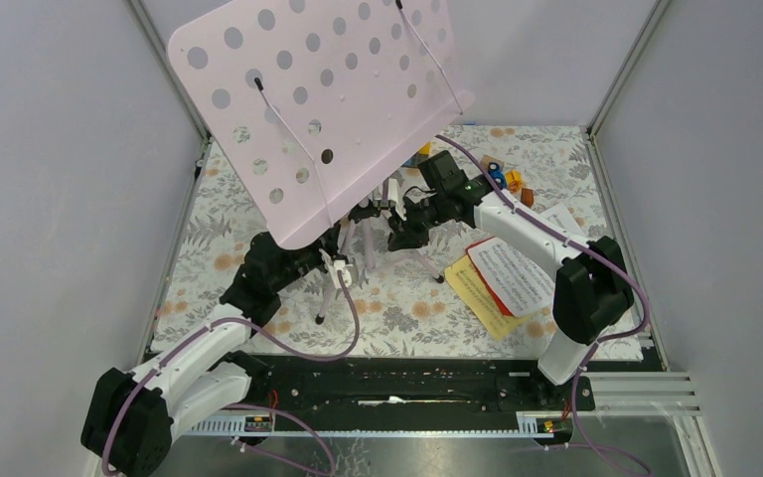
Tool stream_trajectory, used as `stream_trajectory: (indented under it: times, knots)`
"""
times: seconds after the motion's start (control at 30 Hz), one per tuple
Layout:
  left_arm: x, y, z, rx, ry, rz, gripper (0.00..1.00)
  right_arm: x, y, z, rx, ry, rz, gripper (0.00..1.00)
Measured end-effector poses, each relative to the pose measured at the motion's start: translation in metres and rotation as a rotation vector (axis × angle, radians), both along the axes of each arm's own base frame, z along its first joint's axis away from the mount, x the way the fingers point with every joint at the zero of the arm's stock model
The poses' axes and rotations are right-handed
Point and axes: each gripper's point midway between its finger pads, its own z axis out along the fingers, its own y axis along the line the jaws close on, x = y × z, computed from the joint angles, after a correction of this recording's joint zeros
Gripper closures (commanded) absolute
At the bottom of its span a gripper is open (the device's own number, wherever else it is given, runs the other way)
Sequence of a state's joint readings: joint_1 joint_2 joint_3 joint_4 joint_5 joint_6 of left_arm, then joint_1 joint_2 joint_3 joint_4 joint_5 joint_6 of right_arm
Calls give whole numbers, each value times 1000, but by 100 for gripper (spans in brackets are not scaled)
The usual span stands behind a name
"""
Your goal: Set up the instrument practice props
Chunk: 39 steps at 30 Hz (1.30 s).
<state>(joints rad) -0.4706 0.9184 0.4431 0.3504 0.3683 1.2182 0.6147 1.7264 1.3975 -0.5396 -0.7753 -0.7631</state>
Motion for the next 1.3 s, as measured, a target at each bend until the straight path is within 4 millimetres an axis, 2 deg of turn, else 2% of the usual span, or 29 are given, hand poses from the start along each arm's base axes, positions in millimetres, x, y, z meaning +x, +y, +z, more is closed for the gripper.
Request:
stream_trajectory:
  times: [0.07,0.13,0.2,0.3,0.57,0.7,0.8,0.9,1.0,1.23,1.3]
  knots:
    - [-3,2,-14,0,85,13,61,0,0,0,2,-1,-2,100]
    - [-4,3,-20,-5,145,24,54,0,0,1,5,-3,-5,100]
    - [-4,3,-18,-21,192,36,46,0,0,1,6,-6,-11,100]
    - [-5,6,-15,-45,272,64,27,1,0,1,13,-11,-24,100]
    - [-19,38,-15,-133,561,193,4,2,1,3,45,-30,-94,100]
    - [-43,46,-18,-182,697,210,1,4,1,4,65,-41,-127,100]
    - [-67,39,-20,-214,807,168,1,5,2,5,79,-52,-156,100]
    - [-80,30,-21,-270,900,139,2,9,2,6,98,-66,-197,100]
    - [-81,23,-22,-339,955,131,6,14,2,7,116,-74,-248,100]
    - [-65,10,-45,-378,1060,161,17,24,0,9,140,-94,-347,100]
    - [-58,6,-46,-393,1065,160,23,26,0,9,144,-96,-367,100]
